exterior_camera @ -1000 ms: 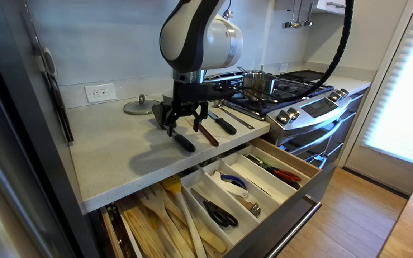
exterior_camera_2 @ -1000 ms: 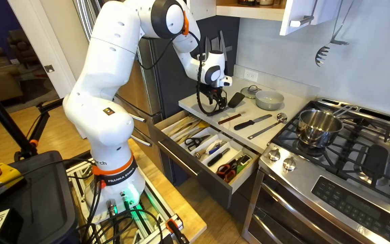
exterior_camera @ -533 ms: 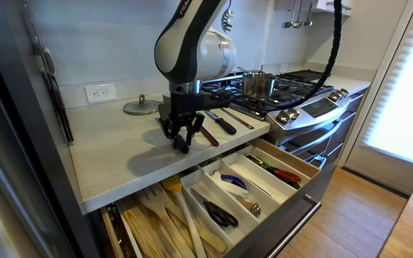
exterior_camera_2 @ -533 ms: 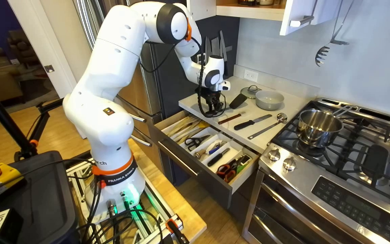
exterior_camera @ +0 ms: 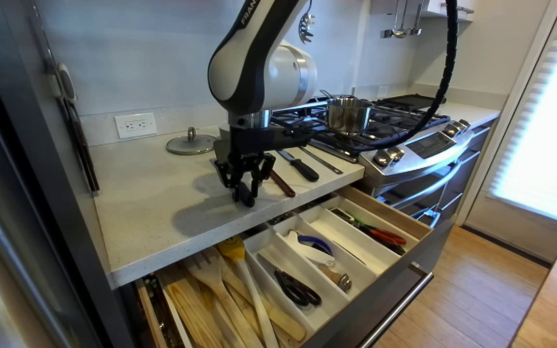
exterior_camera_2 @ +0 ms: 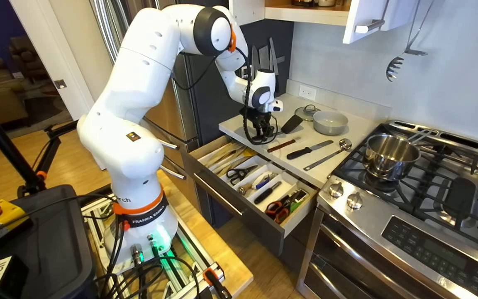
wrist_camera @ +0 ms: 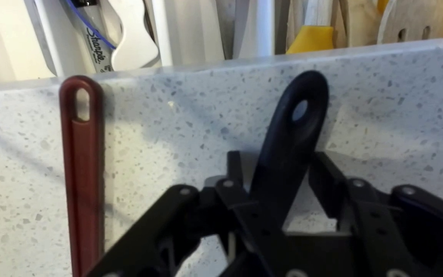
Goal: Put the spatulas on the counter in the open drawer.
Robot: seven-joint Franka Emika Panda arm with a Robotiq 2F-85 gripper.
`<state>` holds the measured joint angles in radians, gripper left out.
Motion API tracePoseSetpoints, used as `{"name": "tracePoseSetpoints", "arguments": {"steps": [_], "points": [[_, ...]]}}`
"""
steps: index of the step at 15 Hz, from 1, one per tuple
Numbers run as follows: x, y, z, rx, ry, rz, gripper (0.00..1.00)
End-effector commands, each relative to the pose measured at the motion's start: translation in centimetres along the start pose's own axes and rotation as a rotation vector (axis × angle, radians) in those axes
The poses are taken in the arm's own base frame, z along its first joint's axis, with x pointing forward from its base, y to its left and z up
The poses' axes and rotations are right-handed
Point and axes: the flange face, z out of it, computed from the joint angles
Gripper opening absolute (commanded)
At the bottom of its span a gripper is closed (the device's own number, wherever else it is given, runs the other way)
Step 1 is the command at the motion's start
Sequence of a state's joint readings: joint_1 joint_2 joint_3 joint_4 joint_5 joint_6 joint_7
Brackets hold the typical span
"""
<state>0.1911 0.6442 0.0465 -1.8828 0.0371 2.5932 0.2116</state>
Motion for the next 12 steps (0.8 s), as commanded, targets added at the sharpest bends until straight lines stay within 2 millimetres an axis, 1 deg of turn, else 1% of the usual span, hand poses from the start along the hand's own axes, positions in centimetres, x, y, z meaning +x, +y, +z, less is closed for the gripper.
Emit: {"name": "tracePoseSetpoints", "arguments": {"steps": [1,3,5,7,9,12], "points": [[-0.4,0.6,-1.0,0.016,-0.006,-0.001,0.19],[-0.7,0.3,-1.9,0.033,-0.002,-0.008,0.07],[-1.5,0.1,-3.2,0.054,-0.003,-0.033,0.08],[-2.7,-0.2,-4.9,0.065,0.0,-0.037,0.08],[-4.5,-0.7,-6.5,0.071,-0.008,-0.038,0.08],[-8.0,-2.0,-8.9,0.109,-0.047,-0.039,0.08]]}}
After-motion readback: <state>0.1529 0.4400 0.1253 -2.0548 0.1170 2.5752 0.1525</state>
